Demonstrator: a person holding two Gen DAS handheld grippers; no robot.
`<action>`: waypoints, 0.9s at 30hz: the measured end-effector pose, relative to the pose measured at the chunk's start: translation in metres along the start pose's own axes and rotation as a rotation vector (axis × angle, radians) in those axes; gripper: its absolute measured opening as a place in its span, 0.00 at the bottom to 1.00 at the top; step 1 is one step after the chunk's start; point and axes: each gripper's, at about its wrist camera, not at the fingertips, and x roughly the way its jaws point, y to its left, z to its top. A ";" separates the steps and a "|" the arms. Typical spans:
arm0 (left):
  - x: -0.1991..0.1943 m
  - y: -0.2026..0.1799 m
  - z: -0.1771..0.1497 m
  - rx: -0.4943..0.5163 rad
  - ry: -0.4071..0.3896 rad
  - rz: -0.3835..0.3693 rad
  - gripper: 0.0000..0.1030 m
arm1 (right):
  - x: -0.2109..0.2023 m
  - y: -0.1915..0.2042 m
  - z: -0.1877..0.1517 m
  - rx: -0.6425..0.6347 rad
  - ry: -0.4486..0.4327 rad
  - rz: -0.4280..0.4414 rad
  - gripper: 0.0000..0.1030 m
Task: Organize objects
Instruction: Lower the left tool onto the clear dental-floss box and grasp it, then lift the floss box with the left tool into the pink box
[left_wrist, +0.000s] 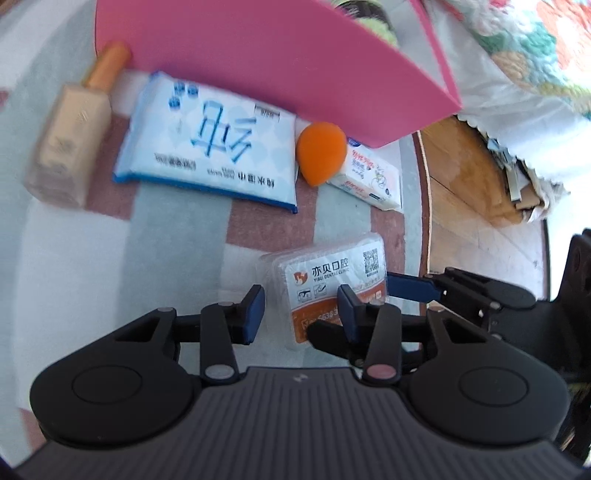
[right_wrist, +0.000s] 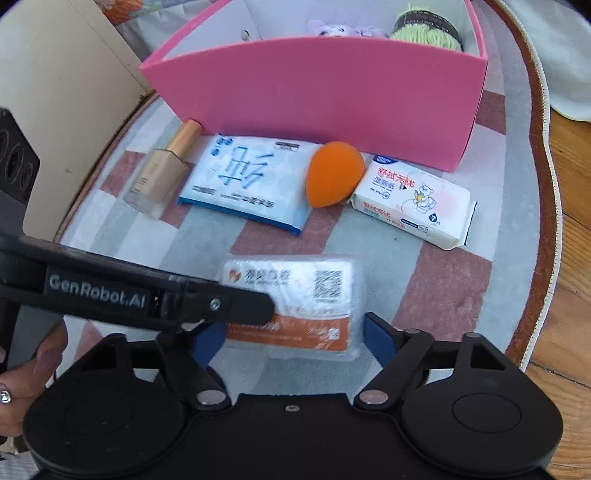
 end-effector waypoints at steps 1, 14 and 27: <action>-0.006 -0.001 0.000 0.017 -0.005 0.009 0.40 | -0.003 0.001 0.000 0.001 -0.002 0.017 0.77; -0.101 -0.007 0.000 0.074 -0.063 0.027 0.40 | -0.069 0.040 -0.004 0.094 -0.127 0.096 0.62; -0.161 -0.055 0.017 0.214 -0.101 0.090 0.40 | -0.124 0.069 0.019 0.051 -0.159 0.070 0.64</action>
